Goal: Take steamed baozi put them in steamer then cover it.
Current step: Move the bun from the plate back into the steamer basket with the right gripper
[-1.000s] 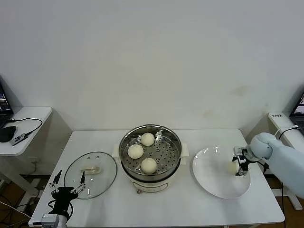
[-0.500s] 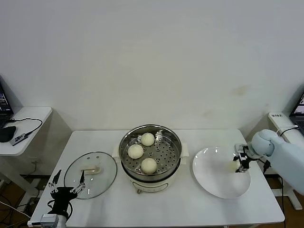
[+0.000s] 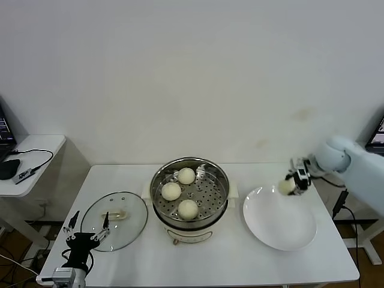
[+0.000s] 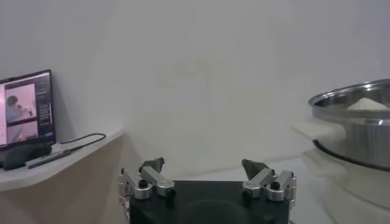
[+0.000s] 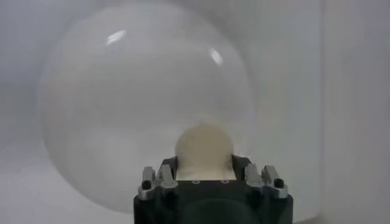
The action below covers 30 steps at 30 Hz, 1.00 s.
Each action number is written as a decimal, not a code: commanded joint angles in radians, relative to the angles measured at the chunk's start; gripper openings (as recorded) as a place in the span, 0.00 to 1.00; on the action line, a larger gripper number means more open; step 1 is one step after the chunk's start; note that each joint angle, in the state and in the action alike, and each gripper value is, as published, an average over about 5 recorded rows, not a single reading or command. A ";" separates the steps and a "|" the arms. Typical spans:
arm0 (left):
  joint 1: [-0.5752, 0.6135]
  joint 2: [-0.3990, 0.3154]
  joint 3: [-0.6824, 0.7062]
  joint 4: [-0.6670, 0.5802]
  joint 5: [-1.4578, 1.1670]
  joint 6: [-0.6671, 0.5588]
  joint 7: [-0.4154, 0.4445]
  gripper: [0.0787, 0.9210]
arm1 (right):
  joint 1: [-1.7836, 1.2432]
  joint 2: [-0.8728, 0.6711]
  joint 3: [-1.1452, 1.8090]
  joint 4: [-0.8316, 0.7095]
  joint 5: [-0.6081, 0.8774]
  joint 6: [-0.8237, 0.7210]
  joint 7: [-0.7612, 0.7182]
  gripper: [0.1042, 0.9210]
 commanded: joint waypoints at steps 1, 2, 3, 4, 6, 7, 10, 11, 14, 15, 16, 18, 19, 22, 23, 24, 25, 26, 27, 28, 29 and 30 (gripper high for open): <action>-0.006 0.004 0.007 -0.001 -0.003 0.006 -0.001 0.88 | 0.497 0.102 -0.362 0.160 0.299 -0.122 0.042 0.59; -0.008 0.005 0.008 -0.001 -0.004 0.006 0.000 0.88 | 0.518 0.127 -0.376 0.165 0.330 -0.137 0.054 0.59; -0.008 0.006 0.008 -0.001 -0.006 0.007 0.000 0.88 | 0.535 0.154 -0.385 0.170 0.362 -0.154 0.068 0.59; -0.009 0.007 0.009 -0.001 -0.008 0.007 0.000 0.88 | 0.548 0.178 -0.389 0.175 0.397 -0.171 0.083 0.59; -0.009 0.008 0.009 0.001 -0.011 0.007 0.000 0.88 | 0.565 0.227 -0.393 0.185 0.469 -0.207 0.118 0.59; -0.009 0.009 0.010 0.001 -0.012 0.007 0.001 0.88 | 0.567 0.250 -0.393 0.189 0.502 -0.225 0.136 0.59; -0.010 0.008 0.011 0.002 -0.013 0.007 0.001 0.88 | 0.554 0.312 -0.392 0.197 0.584 -0.271 0.185 0.59; -0.011 0.007 0.011 0.002 -0.013 0.007 0.002 0.88 | 0.543 0.331 -0.390 0.197 0.606 -0.286 0.201 0.59; -0.012 0.006 0.010 0.003 -0.012 0.006 0.002 0.88 | 0.496 0.382 -0.383 0.192 0.652 -0.321 0.249 0.60; -0.012 0.005 0.009 0.004 -0.012 0.006 0.002 0.88 | 0.478 0.398 -0.381 0.186 0.656 -0.329 0.261 0.60; -0.012 0.005 0.009 0.005 -0.012 0.006 0.002 0.88 | 0.458 0.413 -0.381 0.178 0.654 -0.336 0.272 0.60; -0.012 0.004 0.008 0.005 -0.012 0.005 0.002 0.88 | 0.419 0.441 -0.383 0.156 0.644 -0.348 0.290 0.60; -0.012 0.003 0.007 0.006 -0.012 0.005 0.002 0.88 | 0.402 0.453 -0.384 0.144 0.637 -0.353 0.297 0.60; -0.012 -0.002 0.007 0.008 -0.011 0.002 0.002 0.88 | 0.348 0.482 -0.385 0.112 0.624 -0.377 0.318 0.60; -0.012 -0.003 0.008 0.010 -0.010 0.001 0.002 0.88 | 0.331 0.491 -0.383 0.103 0.621 -0.385 0.326 0.60; -0.012 -0.005 0.008 0.012 -0.009 0.000 0.002 0.88 | 0.314 0.498 -0.382 0.096 0.616 -0.392 0.331 0.60; -0.013 -0.007 0.009 0.014 -0.009 -0.001 0.002 0.88 | 0.300 0.504 -0.381 0.089 0.609 -0.396 0.335 0.60; -0.014 -0.008 0.010 0.016 -0.009 -0.001 0.002 0.88 | 0.286 0.510 -0.380 0.083 0.600 -0.399 0.339 0.60; -0.015 -0.010 0.010 0.017 -0.008 -0.002 0.002 0.88 | 0.276 0.514 -0.381 0.078 0.590 -0.399 0.342 0.60; -0.015 -0.012 0.011 0.018 -0.008 -0.002 0.002 0.88 | 0.266 0.518 -0.383 0.074 0.579 -0.400 0.343 0.60; -0.016 -0.013 0.012 0.019 -0.007 -0.002 0.002 0.88 | 0.259 0.520 -0.384 0.071 0.568 -0.400 0.345 0.60; -0.016 -0.014 0.013 0.019 -0.007 -0.002 0.002 0.88 | 0.253 0.522 -0.386 0.068 0.558 -0.400 0.346 0.60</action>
